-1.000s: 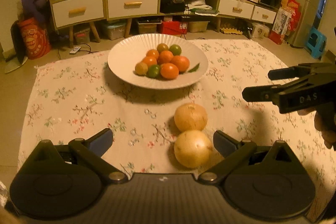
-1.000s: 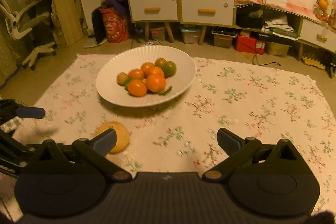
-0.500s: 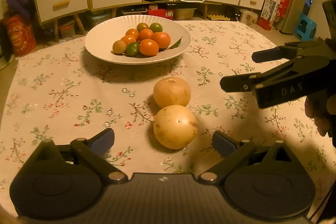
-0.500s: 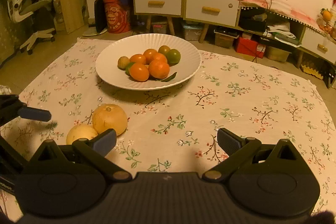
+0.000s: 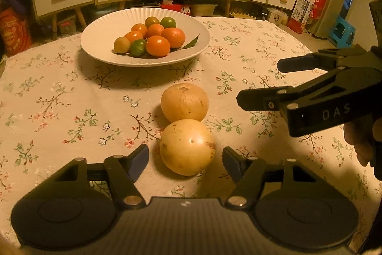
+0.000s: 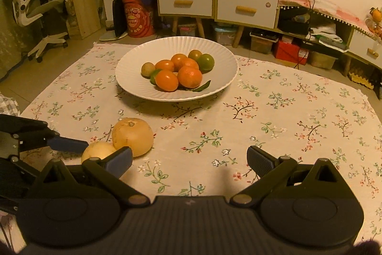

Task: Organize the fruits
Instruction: 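Grasp the large pale yellow fruit with the left tool while the right tool grasps the tan round fruit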

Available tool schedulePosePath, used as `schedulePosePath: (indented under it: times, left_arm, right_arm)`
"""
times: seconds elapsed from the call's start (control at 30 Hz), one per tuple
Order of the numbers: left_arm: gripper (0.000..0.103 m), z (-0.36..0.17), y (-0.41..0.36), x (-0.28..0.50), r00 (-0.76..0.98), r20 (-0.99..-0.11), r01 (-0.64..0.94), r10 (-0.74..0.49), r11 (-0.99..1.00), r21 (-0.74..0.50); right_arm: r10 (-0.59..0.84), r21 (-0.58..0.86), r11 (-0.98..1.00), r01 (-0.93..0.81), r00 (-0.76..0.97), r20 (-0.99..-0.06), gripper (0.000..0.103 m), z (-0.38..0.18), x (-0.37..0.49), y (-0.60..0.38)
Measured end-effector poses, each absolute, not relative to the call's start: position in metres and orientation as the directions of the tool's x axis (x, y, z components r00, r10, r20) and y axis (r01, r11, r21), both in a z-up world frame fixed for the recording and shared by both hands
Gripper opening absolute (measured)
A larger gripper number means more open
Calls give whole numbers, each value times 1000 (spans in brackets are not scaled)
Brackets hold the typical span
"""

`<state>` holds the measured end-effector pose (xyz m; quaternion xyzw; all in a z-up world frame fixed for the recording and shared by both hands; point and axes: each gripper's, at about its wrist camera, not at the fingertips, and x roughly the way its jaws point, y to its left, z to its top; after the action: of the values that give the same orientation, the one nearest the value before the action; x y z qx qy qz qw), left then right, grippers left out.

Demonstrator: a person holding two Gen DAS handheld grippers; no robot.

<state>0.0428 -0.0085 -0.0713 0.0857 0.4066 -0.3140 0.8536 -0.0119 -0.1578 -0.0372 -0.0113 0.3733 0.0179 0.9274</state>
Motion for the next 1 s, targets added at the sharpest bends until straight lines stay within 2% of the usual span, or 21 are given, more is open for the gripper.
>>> schedulePosePath:
  times: [0.13, 0.37, 0.7, 1.0]
  left_arm:
    - [58, -71, -8, 43, 462, -748, 608, -476, 784, -123]
    - [57, -67, -3, 43, 485, -755, 578, -441, 809, -102]
    - [57, -60, 21, 49, 533, -743, 530, -404, 844, -79]
    - [56, -58, 35, 52, 546, -725, 523, -419, 847, -95]
  right_arm:
    - [28, -3, 999, -41, 718, -696, 102, -38, -11, -158]
    - [35, 12, 999, -37, 713, -700, 102, -40, -10, -158]
    - [140, 84, 990, -113, 716, -684, 98, -49, -6, -145]
    - [191, 60, 978, -201, 735, -651, 85, -57, 5, -129]
